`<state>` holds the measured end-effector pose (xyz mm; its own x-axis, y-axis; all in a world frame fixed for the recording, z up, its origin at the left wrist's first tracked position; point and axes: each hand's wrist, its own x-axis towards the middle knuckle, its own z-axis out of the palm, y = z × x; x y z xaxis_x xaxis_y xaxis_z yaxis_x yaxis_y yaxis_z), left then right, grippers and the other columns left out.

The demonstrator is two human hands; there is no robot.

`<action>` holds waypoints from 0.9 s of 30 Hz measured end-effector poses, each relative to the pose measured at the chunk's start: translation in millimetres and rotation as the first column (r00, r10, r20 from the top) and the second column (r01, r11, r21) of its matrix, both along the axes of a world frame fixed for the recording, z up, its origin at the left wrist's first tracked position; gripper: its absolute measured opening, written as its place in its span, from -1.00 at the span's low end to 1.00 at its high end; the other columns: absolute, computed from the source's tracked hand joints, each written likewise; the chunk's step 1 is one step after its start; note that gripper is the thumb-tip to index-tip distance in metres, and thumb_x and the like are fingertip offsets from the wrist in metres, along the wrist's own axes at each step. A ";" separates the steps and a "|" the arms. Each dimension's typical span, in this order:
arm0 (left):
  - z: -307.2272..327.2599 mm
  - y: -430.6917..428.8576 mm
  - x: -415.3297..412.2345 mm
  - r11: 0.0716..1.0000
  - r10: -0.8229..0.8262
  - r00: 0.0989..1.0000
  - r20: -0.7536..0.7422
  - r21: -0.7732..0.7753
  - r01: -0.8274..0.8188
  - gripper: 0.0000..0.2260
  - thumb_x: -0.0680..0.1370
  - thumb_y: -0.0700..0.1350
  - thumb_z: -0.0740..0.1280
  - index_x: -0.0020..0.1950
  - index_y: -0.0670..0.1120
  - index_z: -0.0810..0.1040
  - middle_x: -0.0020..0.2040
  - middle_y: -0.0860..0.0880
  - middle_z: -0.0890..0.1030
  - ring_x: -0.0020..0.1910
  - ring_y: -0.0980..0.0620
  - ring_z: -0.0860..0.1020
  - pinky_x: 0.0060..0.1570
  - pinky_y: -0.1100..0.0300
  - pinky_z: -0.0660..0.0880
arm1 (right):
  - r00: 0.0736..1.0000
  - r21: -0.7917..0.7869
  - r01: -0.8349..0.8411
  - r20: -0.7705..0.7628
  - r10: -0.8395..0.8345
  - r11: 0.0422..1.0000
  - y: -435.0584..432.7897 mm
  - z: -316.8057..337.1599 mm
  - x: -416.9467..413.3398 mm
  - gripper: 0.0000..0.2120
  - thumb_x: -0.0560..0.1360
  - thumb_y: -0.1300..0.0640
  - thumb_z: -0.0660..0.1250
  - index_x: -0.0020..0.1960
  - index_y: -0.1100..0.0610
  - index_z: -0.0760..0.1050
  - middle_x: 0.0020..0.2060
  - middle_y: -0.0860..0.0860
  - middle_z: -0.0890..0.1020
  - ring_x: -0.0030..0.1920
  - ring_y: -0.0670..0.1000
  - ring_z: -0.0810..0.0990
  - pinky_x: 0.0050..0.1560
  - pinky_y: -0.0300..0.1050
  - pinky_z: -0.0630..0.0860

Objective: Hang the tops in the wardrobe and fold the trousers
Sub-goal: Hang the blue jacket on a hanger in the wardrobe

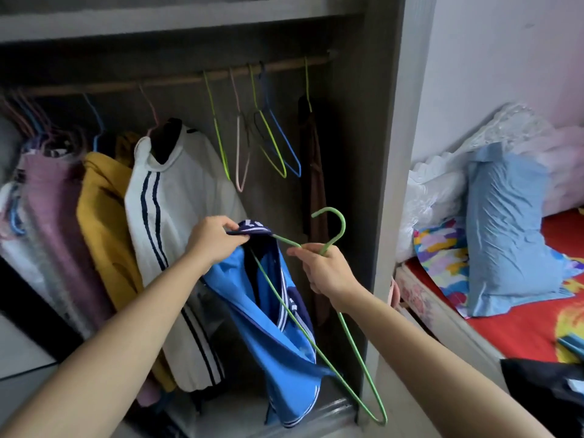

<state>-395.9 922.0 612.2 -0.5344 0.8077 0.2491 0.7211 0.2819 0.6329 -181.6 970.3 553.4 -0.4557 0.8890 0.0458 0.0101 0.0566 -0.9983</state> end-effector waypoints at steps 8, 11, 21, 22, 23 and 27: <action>3.6 -1.7 21.9 0.986 -0.099 0.993 0.071 0.145 0.087 -0.76 0.42 -0.19 0.36 -0.39 0.08 0.66 -0.50 0.09 0.53 -0.44 0.17 0.47 -0.42 0.30 0.36 | 0.871 0.198 -0.142 0.490 0.028 0.970 10.2 -40.3 -13.8 -0.69 0.59 0.05 0.31 -0.06 0.32 0.63 -0.42 0.03 0.44 -0.41 -0.07 0.35 -0.30 -0.12 0.31; 8.3 0.7 36.4 0.971 -0.192 0.981 -0.038 0.139 0.195 -0.81 0.43 -0.16 0.39 -0.31 0.11 0.66 -0.36 0.15 0.65 -0.30 0.21 0.59 -0.32 0.29 0.47 | 0.970 -0.032 0.101 0.226 -0.091 0.994 19.1 -34.4 -7.7 -0.65 0.61 -0.03 0.28 -0.16 0.16 0.70 -0.59 -0.09 0.39 -0.54 -0.10 0.32 -0.48 -0.21 0.25; 22.6 25.8 49.5 0.844 -0.536 0.815 -0.217 -0.116 0.524 -0.75 0.50 -0.15 0.40 -0.25 0.07 0.36 0.13 0.14 0.58 0.38 0.08 0.38 0.53 -0.03 -0.16 | 0.981 0.106 0.104 -0.174 -0.085 0.989 32.5 18.0 29.4 -0.51 0.70 0.07 0.11 -0.20 0.27 0.65 -0.64 -0.15 0.42 -0.61 -0.19 0.33 -0.56 -0.43 0.23; 23.9 27.6 51.9 0.847 -0.531 0.820 -0.212 -0.119 0.518 -0.73 0.50 -0.16 0.38 -0.25 0.08 0.32 -0.08 0.14 0.56 0.19 0.06 0.45 0.52 0.00 -0.09 | 0.982 0.125 0.104 -0.168 -0.082 0.987 34.1 18.2 31.3 -0.50 0.71 0.08 0.10 -0.21 0.27 0.66 -0.64 -0.15 0.43 -0.60 -0.19 0.33 -0.54 -0.43 0.23; 24.9 29.0 54.1 0.854 -0.519 0.826 -0.219 -0.117 0.506 -0.72 0.50 -0.17 0.36 -0.25 0.08 0.29 -0.21 0.13 0.49 0.02 0.03 0.44 0.43 0.05 0.06 | 0.983 0.144 0.104 -0.165 -0.080 0.984 35.9 18.2 33.3 -0.50 0.71 0.08 0.09 -0.21 0.26 0.66 -0.62 -0.14 0.45 -0.59 -0.19 0.33 -0.53 -0.42 0.24; 20.5 32.0 62.3 0.882 -0.469 0.841 -0.268 -0.099 0.460 -0.75 0.50 -0.14 0.34 -0.19 0.04 0.26 -0.28 0.10 0.47 -0.22 0.07 0.34 -0.10 0.11 0.11 | 0.988 0.233 0.130 -0.109 -0.107 0.964 43.8 22.0 39.4 -0.49 0.71 0.00 0.10 -0.20 0.20 0.68 -0.55 -0.13 0.52 -0.52 -0.18 0.42 -0.44 -0.36 0.30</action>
